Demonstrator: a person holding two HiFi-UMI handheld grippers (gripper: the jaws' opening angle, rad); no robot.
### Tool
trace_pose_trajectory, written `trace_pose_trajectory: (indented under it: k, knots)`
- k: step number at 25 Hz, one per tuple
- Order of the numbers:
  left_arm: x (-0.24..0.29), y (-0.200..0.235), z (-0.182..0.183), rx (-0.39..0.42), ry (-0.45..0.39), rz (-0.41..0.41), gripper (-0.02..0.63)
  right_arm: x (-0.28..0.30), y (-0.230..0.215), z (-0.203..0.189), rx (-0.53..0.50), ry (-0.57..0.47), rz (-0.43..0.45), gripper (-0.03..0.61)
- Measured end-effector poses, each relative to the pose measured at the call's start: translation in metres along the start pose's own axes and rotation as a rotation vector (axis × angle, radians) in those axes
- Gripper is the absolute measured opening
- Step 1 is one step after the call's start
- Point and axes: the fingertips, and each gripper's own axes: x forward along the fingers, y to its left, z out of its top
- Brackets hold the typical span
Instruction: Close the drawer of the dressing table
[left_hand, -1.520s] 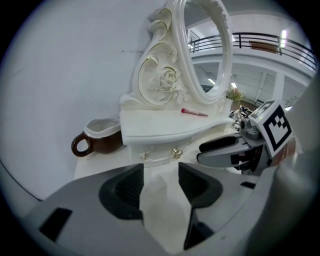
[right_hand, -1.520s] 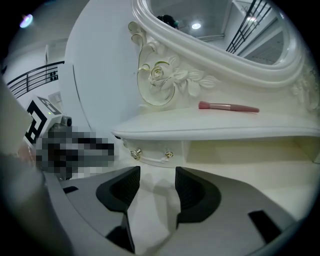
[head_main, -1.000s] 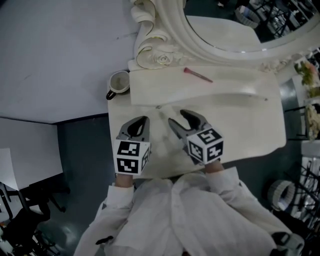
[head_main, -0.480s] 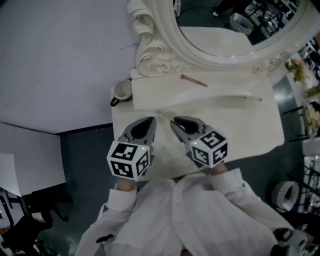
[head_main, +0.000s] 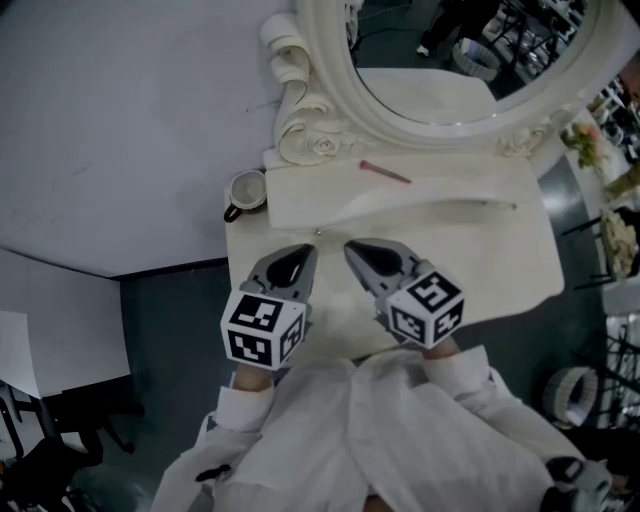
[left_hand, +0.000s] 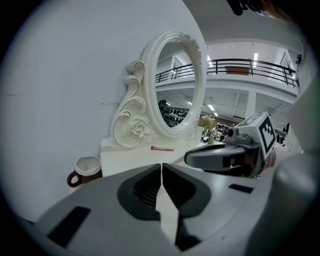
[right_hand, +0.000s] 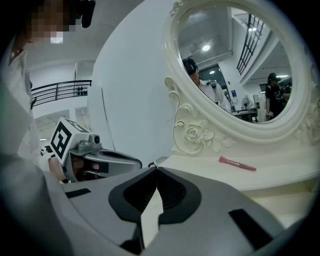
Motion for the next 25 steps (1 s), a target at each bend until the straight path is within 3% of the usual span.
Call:
trace_pose_trajectory:
  k: [13,17,25]
  knots:
    - [-0.008,-0.015,-0.026,-0.039,0.044,0.048,0.014,-0.017,0.016,0.000,0.003,-0.075,-0.017,0.009]
    - [-0.006,-0.017,-0.041,-0.016,0.111,0.061,0.009,-0.018,0.015,-0.011,-0.002,-0.029,-0.029,0.009]
    - [-0.003,-0.024,-0.052,-0.020,0.146,0.050,0.009,-0.017,0.015,-0.028,0.003,0.039,-0.024,0.009]
